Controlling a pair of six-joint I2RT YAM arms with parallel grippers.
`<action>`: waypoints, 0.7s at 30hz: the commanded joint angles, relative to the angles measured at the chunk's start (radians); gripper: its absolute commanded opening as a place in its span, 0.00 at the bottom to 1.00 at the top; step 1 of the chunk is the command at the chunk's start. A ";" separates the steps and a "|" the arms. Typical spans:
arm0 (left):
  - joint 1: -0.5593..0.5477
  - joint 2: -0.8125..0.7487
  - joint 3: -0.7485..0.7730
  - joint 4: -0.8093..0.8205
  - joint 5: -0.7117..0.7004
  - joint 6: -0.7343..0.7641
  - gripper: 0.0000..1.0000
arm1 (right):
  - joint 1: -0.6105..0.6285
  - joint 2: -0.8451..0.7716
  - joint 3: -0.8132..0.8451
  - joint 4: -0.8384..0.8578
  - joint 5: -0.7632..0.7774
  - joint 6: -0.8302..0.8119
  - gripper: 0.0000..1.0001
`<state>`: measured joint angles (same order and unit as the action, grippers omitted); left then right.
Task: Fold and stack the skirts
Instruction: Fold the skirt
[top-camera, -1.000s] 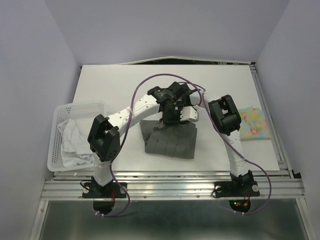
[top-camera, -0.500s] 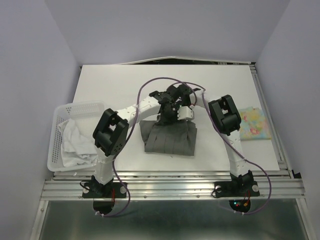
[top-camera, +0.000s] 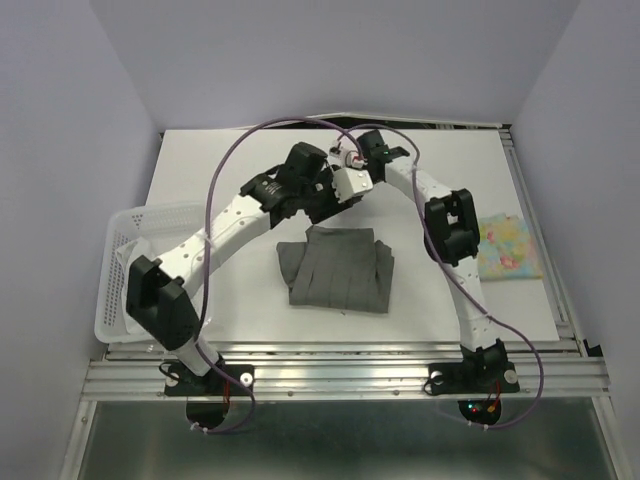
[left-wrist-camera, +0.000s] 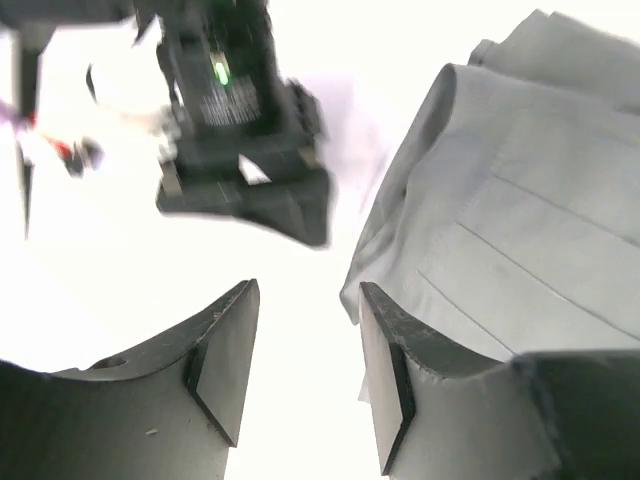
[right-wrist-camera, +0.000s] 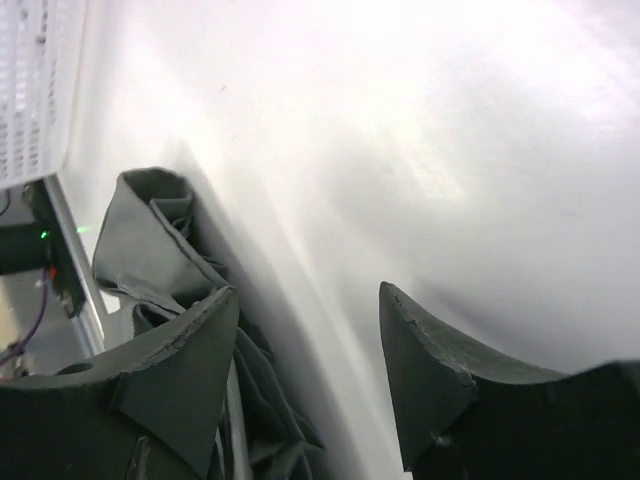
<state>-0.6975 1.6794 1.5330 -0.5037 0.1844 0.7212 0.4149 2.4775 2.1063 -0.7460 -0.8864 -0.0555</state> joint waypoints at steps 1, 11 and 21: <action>0.000 -0.124 -0.112 0.054 0.047 -0.190 0.56 | -0.097 -0.021 0.181 0.033 0.147 0.052 0.64; 0.133 -0.152 -0.490 0.497 0.380 -0.883 0.43 | -0.127 -0.520 -0.478 0.238 -0.066 0.318 0.56; 0.208 0.136 -0.534 0.714 0.484 -1.121 0.37 | -0.041 -0.548 -0.960 0.470 -0.208 0.462 0.51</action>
<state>-0.5140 1.7695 1.0088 0.1074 0.6083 -0.2890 0.3786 1.8744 1.2491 -0.4122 -1.0496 0.3244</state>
